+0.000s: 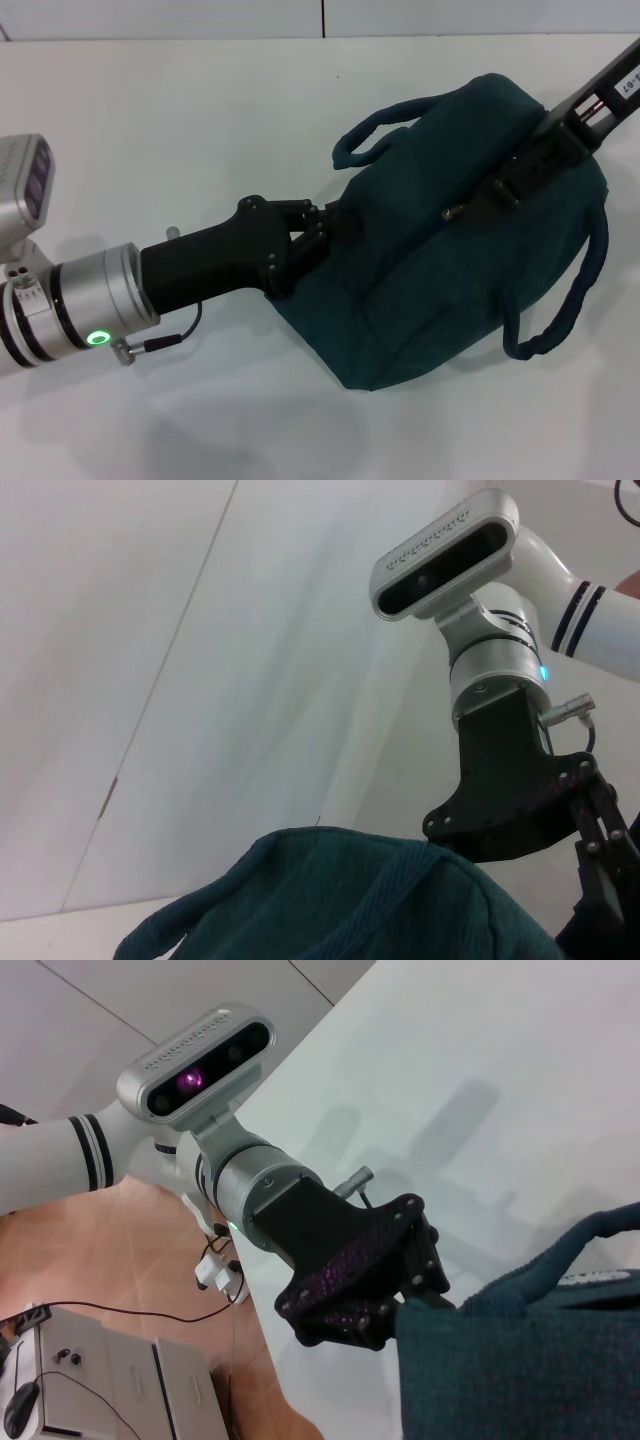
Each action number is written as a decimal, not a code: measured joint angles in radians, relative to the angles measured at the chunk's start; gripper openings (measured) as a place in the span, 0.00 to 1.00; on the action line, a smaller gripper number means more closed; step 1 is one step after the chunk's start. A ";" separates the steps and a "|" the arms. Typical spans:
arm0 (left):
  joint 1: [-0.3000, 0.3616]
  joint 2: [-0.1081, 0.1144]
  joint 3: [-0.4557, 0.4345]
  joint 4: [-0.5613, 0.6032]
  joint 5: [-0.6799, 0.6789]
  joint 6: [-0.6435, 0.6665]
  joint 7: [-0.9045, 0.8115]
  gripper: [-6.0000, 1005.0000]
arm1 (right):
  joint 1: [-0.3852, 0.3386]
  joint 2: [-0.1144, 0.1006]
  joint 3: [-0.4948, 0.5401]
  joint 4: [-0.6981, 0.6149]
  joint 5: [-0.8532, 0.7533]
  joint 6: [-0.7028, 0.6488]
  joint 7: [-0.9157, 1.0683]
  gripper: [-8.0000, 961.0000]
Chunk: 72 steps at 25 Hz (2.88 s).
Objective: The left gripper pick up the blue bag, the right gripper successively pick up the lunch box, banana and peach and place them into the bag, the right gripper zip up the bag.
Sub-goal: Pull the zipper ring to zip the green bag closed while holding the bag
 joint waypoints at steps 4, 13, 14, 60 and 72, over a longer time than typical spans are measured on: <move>-0.001 0.000 0.000 -0.002 0.000 0.001 0.006 0.06 | -0.009 0.003 -0.001 0.000 0.000 0.006 -0.001 0.72; 0.000 0.000 0.000 -0.004 0.000 0.002 0.008 0.06 | -0.021 0.008 -0.001 0.002 0.000 0.013 -0.002 0.72; 0.000 0.000 0.000 -0.003 0.000 0.002 0.008 0.06 | -0.022 0.010 0.000 0.002 0.000 0.014 -0.002 0.72; 0.000 -0.001 0.001 -0.008 0.000 0.017 0.033 0.06 | -0.063 0.032 0.025 0.003 0.013 0.049 -0.005 0.33; 0.000 -0.001 0.002 -0.001 0.000 0.017 0.034 0.06 | -0.063 0.033 0.026 0.004 0.006 0.057 -0.005 0.20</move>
